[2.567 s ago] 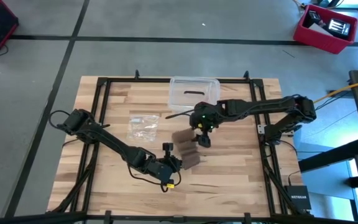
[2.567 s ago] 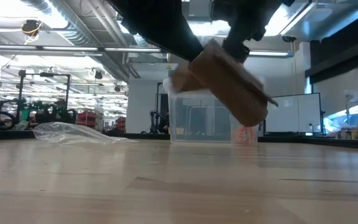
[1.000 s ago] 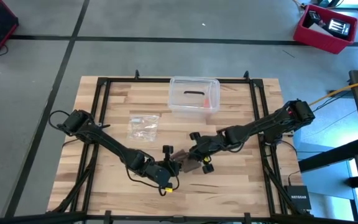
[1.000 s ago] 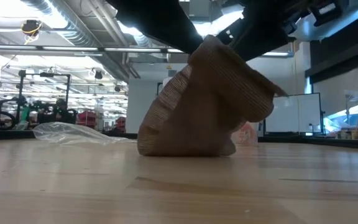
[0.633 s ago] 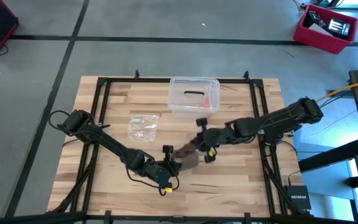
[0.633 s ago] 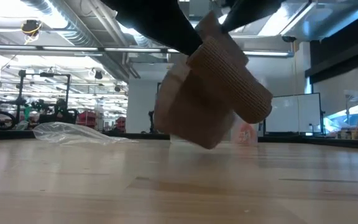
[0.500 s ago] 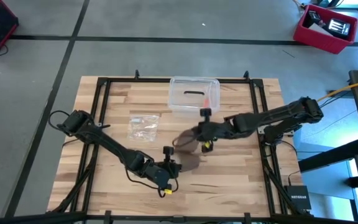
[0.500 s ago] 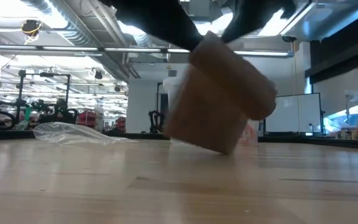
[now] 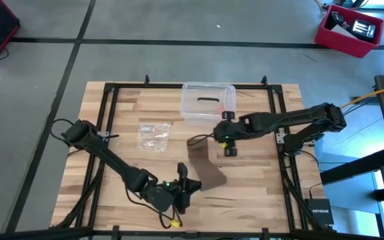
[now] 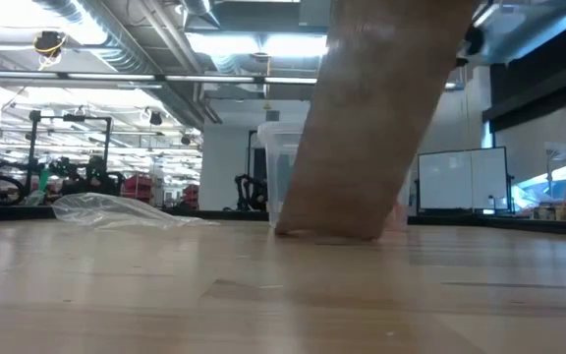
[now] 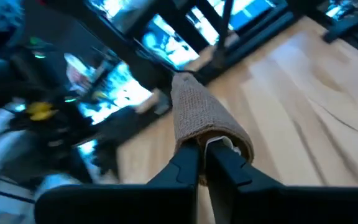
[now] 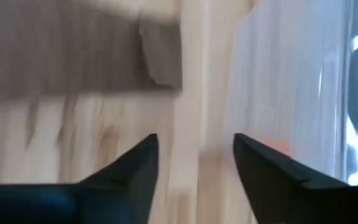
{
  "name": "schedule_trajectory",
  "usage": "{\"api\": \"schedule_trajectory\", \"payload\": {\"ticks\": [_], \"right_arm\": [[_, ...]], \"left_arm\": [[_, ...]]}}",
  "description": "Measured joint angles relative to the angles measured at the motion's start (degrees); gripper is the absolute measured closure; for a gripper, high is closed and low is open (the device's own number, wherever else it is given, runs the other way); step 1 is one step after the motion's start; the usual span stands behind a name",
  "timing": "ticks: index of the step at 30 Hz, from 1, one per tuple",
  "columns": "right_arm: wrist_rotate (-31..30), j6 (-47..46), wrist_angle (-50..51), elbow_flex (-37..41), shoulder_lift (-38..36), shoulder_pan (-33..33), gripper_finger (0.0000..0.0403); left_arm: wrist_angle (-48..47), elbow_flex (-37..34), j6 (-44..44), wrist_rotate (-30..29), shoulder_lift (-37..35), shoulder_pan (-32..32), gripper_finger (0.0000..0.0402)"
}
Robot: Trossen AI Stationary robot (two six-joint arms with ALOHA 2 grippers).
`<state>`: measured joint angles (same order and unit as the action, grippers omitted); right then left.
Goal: Roll bandage
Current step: Roll the brown bandage
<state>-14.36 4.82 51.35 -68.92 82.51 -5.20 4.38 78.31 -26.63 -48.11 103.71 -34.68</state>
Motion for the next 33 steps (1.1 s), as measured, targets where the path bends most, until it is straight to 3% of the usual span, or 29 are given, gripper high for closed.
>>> {"api": "schedule_trajectory", "payload": {"ticks": [4, 8, 12, 17, 24, 28, 33], "right_arm": [[2.5, -3.6, 11.6, -2.5, -5.9, -0.1, 0.0146], [6.1, -6.0, 7.9, 0.6, -16.2, -0.1, 0.0122], [8.2, -7.6, -3.3, 9.3, -26.5, -0.1, 0.0116], [12.9, -9.1, -26.3, 25.8, -38.1, -0.1, 0.0116], [14.0, -13.5, -59.1, 43.5, -43.0, 0.0, 0.0116], [14.0, -13.6, -62.1, 44.7, -42.1, 0.0, 0.0116], [18.7, -13.6, -61.9, 43.0, -42.1, 0.0, 0.0116]], "left_arm": [[1.5, 2.3, -5.9, -2.3, -2.4, 0.3, 0.0396], [4.2, 2.7, -12.2, -4.2, -5.1, 1.6, 0.0396], [7.1, 2.7, -13.8, -4.4, -8.3, 3.2, 0.0396], [7.2, 2.7, -9.4, -3.4, -9.8, 5.8, 0.0396], [6.4, 2.7, -4.7, 1.2, -10.0, 10.0, 0.0396], [6.6, 2.7, -3.5, 1.5, -10.0, 10.9, 0.0396], [6.1, 2.7, -2.1, 2.9, -10.0, 11.5, 0.0396]]}}
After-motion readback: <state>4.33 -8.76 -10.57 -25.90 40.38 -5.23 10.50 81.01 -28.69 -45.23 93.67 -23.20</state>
